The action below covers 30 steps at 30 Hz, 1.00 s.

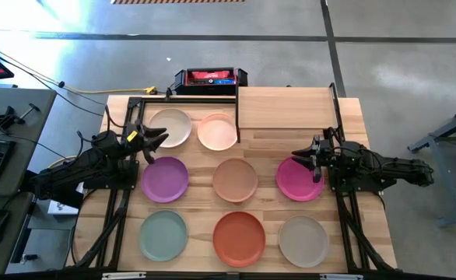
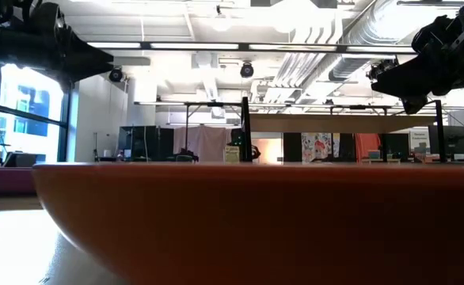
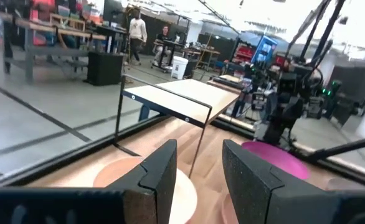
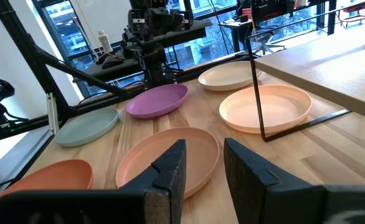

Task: Place and stack plates onto a shelf
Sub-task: Put the pink plate on the shelf

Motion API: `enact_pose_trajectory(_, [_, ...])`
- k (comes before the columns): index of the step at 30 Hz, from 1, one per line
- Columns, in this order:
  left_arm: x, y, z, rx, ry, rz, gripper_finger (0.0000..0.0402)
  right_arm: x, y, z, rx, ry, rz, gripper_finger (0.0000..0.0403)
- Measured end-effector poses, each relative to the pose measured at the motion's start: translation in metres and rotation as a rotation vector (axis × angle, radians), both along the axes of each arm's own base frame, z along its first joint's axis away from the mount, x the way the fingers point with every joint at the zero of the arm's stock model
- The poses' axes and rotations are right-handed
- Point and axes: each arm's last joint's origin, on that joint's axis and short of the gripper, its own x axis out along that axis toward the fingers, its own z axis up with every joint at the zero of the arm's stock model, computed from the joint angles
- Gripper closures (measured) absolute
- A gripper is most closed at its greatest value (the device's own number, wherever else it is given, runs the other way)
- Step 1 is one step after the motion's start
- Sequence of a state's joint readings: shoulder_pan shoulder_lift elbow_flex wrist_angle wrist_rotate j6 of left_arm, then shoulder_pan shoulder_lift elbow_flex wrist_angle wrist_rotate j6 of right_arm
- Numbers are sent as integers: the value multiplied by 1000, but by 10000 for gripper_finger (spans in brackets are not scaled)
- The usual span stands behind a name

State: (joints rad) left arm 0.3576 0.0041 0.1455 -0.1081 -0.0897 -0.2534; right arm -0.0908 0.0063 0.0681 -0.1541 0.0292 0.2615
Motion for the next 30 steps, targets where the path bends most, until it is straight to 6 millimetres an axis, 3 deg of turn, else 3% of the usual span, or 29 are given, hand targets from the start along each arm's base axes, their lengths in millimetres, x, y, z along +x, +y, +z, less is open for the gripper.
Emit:
enact_pose_trajectory(15, [0,1,1,-20,-22,23,284,0,0,0,-6,1,0,311])
enact_pose_trajectory(25, [-3,2,14,-13,-166,108,284,0,0,2,95,-35,-23,311])
enact_pose_trajectory(30, [-5,3,19,-59,-260,146,284,0,-1,8,67,-92,-55,311])
